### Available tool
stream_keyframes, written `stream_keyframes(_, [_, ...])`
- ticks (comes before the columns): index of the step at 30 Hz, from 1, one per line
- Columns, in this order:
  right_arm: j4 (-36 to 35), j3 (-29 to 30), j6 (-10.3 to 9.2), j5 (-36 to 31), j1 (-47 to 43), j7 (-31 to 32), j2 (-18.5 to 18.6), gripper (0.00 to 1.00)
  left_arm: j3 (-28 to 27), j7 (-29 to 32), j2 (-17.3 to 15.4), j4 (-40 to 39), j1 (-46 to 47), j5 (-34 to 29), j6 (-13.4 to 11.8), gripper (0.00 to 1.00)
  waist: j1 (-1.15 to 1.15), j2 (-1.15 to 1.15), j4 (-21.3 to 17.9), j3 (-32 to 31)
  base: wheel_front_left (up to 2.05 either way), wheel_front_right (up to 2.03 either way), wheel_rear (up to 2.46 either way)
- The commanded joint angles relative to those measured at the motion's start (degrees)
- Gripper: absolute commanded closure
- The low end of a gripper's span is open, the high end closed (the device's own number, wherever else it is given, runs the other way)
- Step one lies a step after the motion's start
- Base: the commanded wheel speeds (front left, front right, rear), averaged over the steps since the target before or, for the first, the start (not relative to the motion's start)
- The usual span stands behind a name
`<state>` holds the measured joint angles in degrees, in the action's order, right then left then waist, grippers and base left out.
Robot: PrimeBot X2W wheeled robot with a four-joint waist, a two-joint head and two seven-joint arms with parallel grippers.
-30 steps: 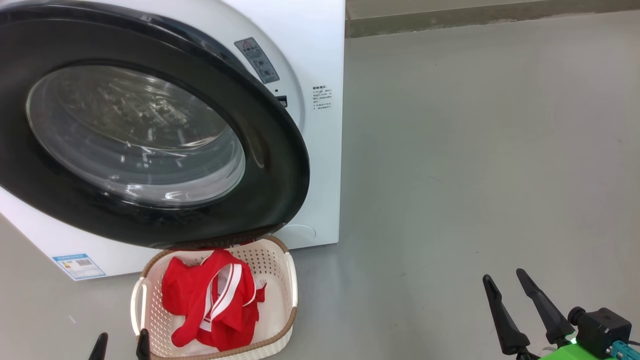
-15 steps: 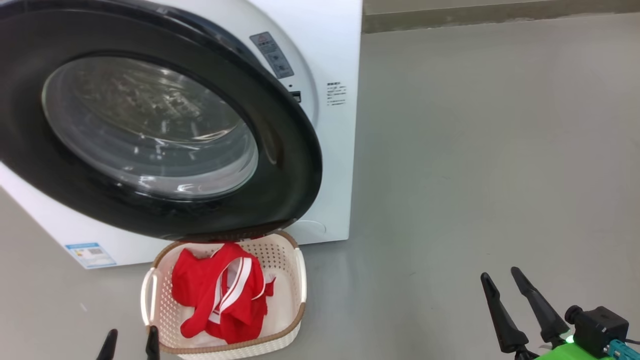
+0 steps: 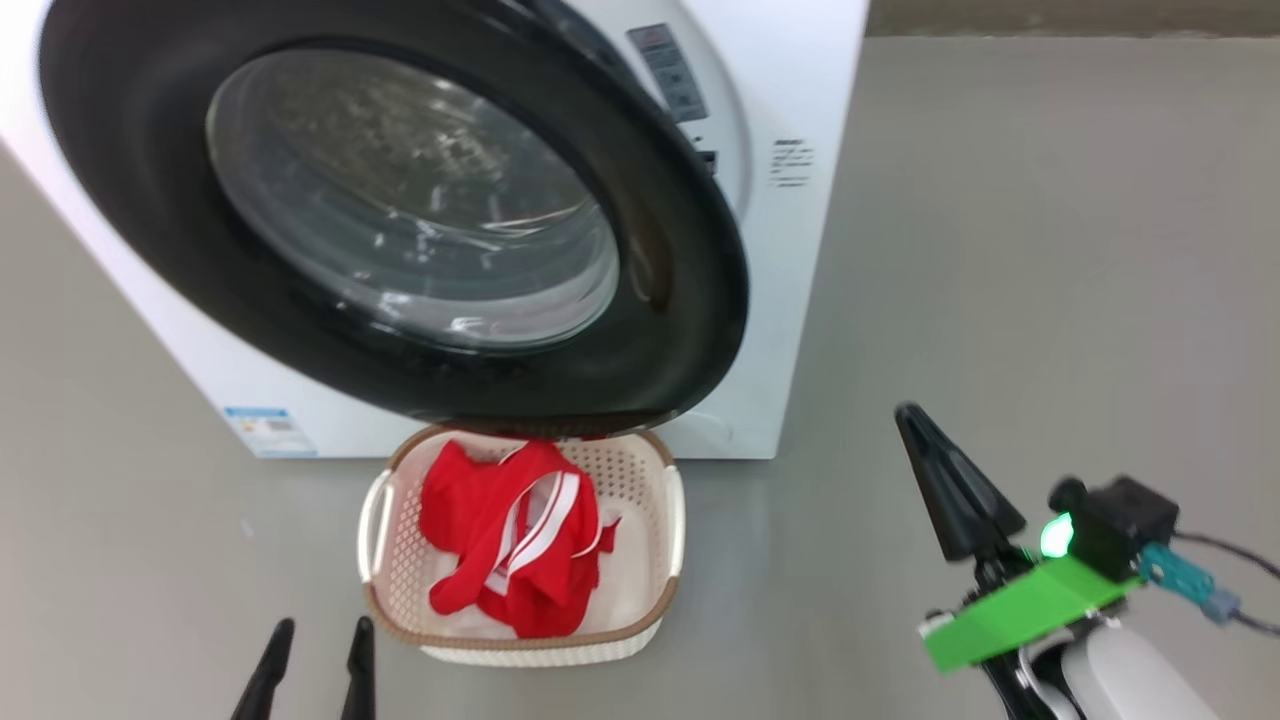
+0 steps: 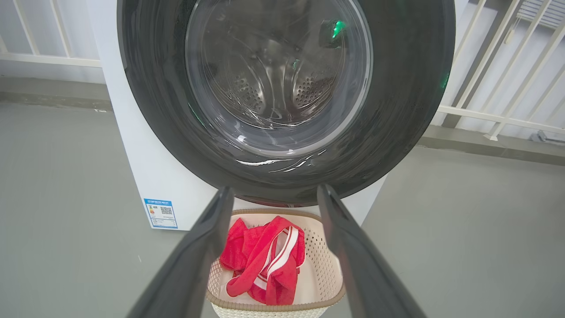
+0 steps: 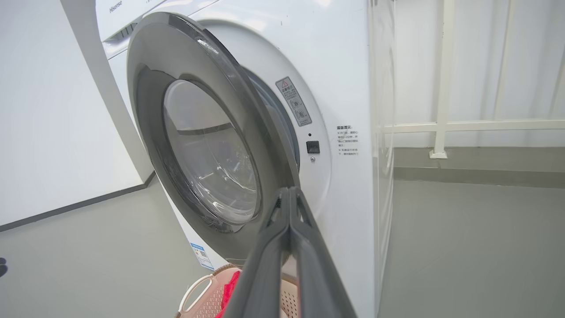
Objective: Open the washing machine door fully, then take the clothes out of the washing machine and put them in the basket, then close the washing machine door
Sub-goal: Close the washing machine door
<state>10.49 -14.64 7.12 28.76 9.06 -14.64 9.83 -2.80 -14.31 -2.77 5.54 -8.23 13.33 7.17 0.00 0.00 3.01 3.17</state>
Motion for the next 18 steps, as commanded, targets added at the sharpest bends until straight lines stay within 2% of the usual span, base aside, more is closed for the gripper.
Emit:
stream_keyframes(1, [-0.96,-1.55,0.36,0.43,2.83,-0.36,0.18,1.0,-1.26,-0.69,-0.12,-1.51,2.64,0.6,0.32,0.0,0.0,0.0,2.6,2.08,0.0,0.0,0.0])
stream_keyframes(8, [2.1,-3.15,0.36,0.81,10.62,-0.36,0.39,1.0,1.04,-0.69,-0.11,-1.52,5.46,2.28,0.32,0.0,0.0,0.0,6.69,5.36,0.0,0.0,0.0])
stream_keyframes(18, [7.84,-5.62,0.36,1.67,19.46,-0.36,1.08,1.0,4.01,-0.69,-0.11,-1.53,8.61,3.83,0.32,0.0,0.0,0.0,10.6,9.95,0.0,0.0,0.0])
